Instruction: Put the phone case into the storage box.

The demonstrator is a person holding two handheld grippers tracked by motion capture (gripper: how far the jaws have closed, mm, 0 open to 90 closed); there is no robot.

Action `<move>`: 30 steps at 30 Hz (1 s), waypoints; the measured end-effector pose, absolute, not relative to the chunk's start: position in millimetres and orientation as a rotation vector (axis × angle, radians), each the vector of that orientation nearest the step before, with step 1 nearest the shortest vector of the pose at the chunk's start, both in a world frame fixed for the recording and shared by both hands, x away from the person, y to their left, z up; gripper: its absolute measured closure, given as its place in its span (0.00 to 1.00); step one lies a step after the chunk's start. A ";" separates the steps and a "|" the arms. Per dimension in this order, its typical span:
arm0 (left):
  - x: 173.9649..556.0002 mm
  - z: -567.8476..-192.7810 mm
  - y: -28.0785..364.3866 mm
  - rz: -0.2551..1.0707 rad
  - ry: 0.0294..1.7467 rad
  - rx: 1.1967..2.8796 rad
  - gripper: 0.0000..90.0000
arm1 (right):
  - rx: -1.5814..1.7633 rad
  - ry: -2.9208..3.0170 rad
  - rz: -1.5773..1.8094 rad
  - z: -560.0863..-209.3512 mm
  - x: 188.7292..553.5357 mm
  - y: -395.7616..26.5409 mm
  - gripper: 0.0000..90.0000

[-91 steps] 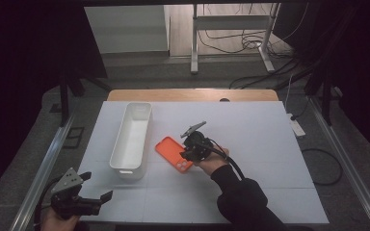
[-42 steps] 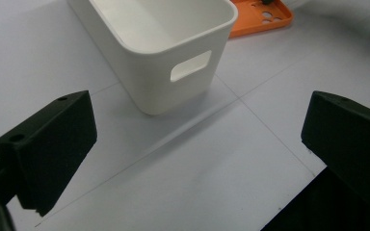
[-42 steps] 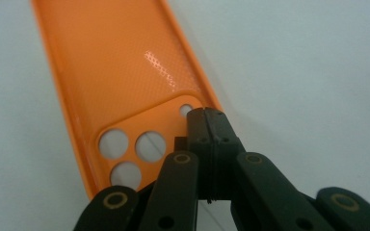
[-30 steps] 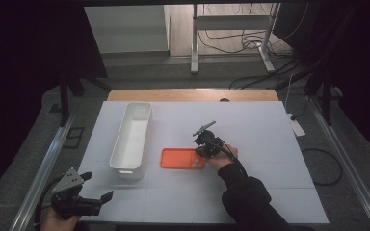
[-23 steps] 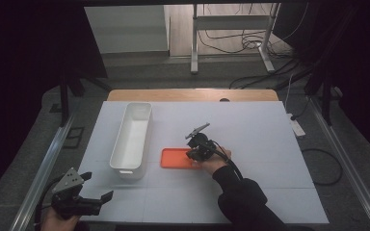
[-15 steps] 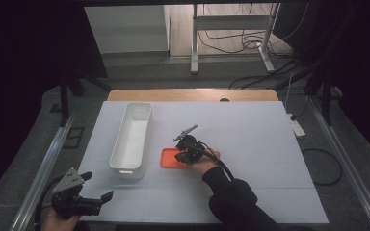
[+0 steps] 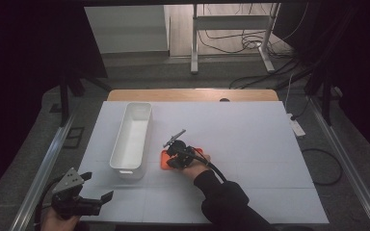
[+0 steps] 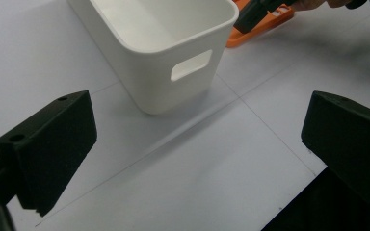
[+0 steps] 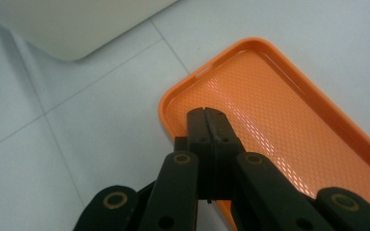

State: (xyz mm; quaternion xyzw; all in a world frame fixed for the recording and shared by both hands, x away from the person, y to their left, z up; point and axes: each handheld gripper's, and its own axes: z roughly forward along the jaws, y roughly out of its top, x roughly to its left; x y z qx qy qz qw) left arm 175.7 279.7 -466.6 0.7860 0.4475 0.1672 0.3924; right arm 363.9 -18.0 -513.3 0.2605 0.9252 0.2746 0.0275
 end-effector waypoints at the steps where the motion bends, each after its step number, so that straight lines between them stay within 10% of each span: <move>1: 175.7 -466.6 279.5 0.425 1.136 1.997 0.00 | 0.804 2.865 0.848 -513.1 362.1 -19.2 0.99; 30: 176.1 -466.6 278.5 0.427 1.135 2.001 0.00 | 0.825 2.924 0.760 -509.6 326.3 -69.9 0.99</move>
